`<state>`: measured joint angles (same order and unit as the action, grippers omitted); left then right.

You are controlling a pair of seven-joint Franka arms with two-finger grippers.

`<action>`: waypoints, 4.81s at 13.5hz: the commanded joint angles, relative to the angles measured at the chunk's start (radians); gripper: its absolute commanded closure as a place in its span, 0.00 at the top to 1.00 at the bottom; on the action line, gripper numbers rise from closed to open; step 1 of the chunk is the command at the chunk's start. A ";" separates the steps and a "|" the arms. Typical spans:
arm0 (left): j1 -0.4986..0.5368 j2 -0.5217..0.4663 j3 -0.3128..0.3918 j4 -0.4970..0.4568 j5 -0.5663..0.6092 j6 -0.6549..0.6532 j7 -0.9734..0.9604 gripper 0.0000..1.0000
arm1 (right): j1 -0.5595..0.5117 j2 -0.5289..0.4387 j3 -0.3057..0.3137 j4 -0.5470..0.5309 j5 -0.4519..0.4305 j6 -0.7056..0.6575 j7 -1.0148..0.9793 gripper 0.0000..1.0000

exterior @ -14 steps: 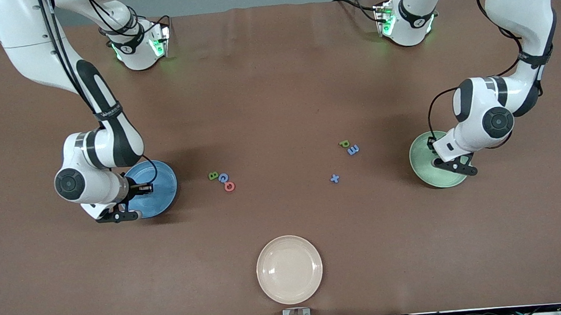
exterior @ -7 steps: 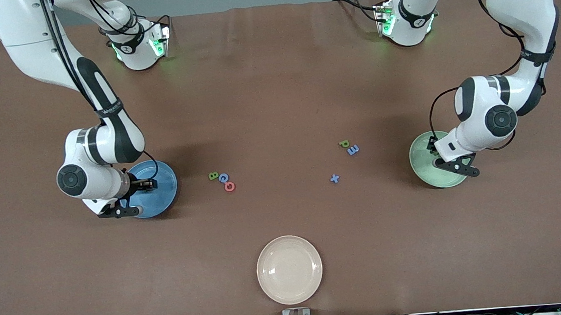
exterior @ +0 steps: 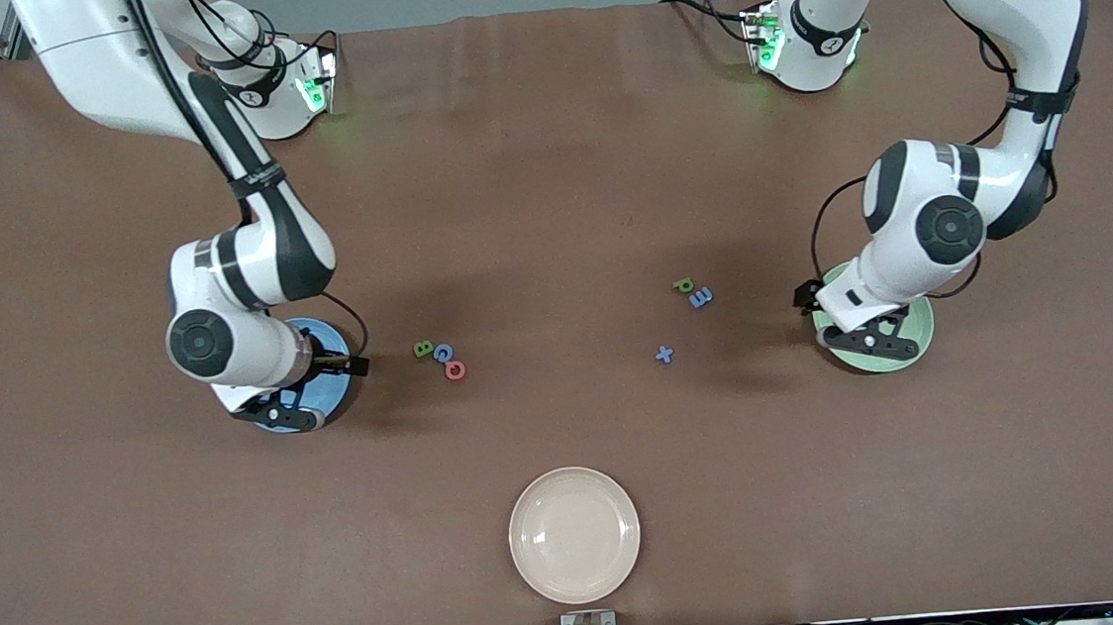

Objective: Sort uppercase to blue plate, lowercase to green plate
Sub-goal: 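Grasp the green B and blue x with the right and left grippers, then place the B in the blue plate while the left gripper places x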

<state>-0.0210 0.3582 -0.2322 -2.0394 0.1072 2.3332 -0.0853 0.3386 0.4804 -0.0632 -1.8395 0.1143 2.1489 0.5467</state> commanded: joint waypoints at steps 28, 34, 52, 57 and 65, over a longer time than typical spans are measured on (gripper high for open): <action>-0.327 0.421 -0.007 0.450 0.101 -0.009 -0.333 0.57 | 0.207 0.126 -0.012 -0.059 0.035 0.255 0.749 0.63; -0.329 0.420 -0.009 0.441 0.101 -0.014 -0.333 0.57 | 0.212 0.121 -0.014 -0.076 0.033 0.247 0.751 0.61; -0.329 0.420 -0.009 0.443 0.088 -0.014 -0.387 0.00 | 0.050 0.072 -0.026 0.118 -0.059 -0.144 0.459 0.02; -0.307 0.380 -0.010 0.449 0.088 -0.072 -0.380 0.00 | -0.039 0.076 -0.030 0.097 -0.108 -0.135 0.329 0.03; -0.110 0.165 -0.019 0.294 0.092 -0.256 -0.223 0.00 | -0.066 0.090 -0.029 0.011 -0.105 -0.003 0.325 0.03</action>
<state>-0.1793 0.6117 -0.2438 -1.6254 0.1868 2.0747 -0.3580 0.2834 0.5844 -0.1036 -1.8042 0.0182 2.1309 0.8759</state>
